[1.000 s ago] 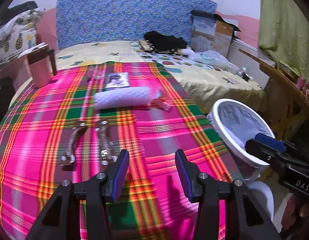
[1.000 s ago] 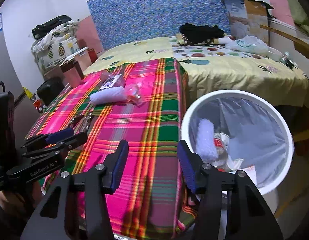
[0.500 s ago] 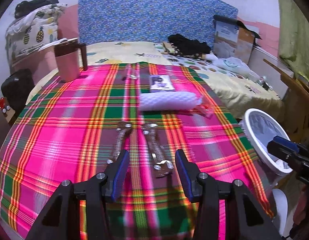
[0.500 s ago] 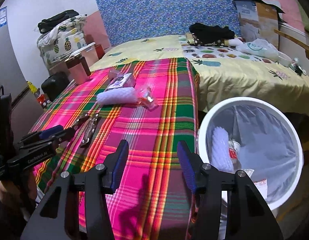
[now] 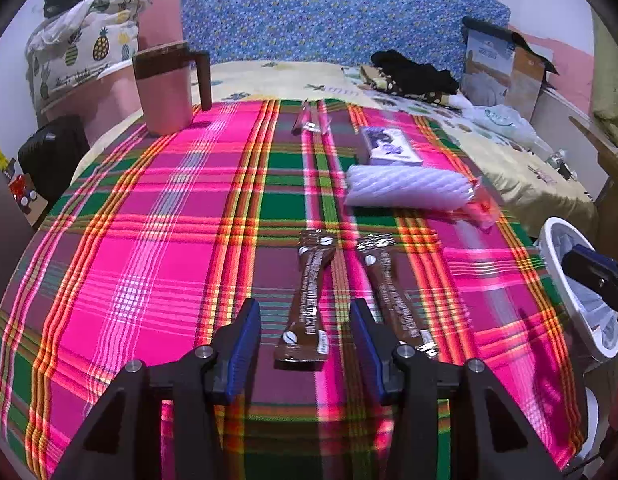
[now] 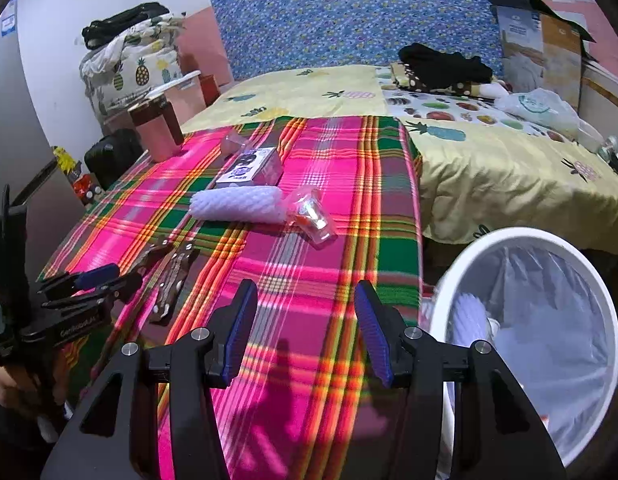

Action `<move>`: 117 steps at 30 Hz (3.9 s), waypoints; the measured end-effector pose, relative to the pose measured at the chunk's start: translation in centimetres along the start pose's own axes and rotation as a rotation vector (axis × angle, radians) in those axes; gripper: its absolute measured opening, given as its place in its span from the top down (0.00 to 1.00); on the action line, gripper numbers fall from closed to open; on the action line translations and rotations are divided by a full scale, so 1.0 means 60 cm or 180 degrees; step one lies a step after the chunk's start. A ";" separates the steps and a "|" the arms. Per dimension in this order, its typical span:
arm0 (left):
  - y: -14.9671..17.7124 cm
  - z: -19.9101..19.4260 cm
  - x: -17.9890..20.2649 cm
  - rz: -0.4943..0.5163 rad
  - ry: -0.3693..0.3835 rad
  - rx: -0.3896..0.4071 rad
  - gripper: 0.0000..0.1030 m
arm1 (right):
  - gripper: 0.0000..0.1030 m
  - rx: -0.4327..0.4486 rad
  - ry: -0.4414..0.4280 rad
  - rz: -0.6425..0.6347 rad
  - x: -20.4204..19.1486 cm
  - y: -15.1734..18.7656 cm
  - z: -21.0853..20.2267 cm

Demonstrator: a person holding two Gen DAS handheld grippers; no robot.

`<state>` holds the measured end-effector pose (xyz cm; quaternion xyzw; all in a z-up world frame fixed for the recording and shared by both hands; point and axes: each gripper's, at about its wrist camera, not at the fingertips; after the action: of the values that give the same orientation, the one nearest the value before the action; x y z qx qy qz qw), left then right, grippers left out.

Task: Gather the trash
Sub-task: 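Reach the left gripper to a brown snack wrapper and grasp it, then grasp the clear plastic cup with the right gripper while the left gripper holds the wrapper, then carry the cup and wrapper over the bin and open both grippers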

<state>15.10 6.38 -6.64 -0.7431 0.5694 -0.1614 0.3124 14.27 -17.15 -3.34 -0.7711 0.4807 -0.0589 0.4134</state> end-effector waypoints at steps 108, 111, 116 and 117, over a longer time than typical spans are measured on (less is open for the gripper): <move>0.009 -0.118 0.441 0.1287 0.1471 0.0198 0.74 | 0.66 0.0202 0.0757 0.1072 0.202 0.121 -0.174; 0.010 -0.115 0.455 0.1320 0.1507 0.0194 0.74 | 0.66 0.0142 0.0769 0.1090 0.209 0.123 -0.170; 0.007 -0.115 0.464 0.1327 0.1553 0.0206 0.61 | 0.62 0.0140 0.0740 0.1075 0.212 0.126 -0.170; 0.007 -0.117 0.464 0.1314 0.1562 0.0216 0.58 | 0.52 0.0144 0.0739 0.1065 0.211 0.125 -0.170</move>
<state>18.96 -22.02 -4.83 -0.5400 0.7607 -0.2879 0.2165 10.80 -34.57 -5.81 -0.6590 0.6451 -0.0888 0.3765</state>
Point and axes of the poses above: each gripper's, at about its wrist camera, not at the fingertips, and z roughly the way its jaws point, x to its right, y to its underside, and after that the axes turned 14 degrees about -y, right-handed
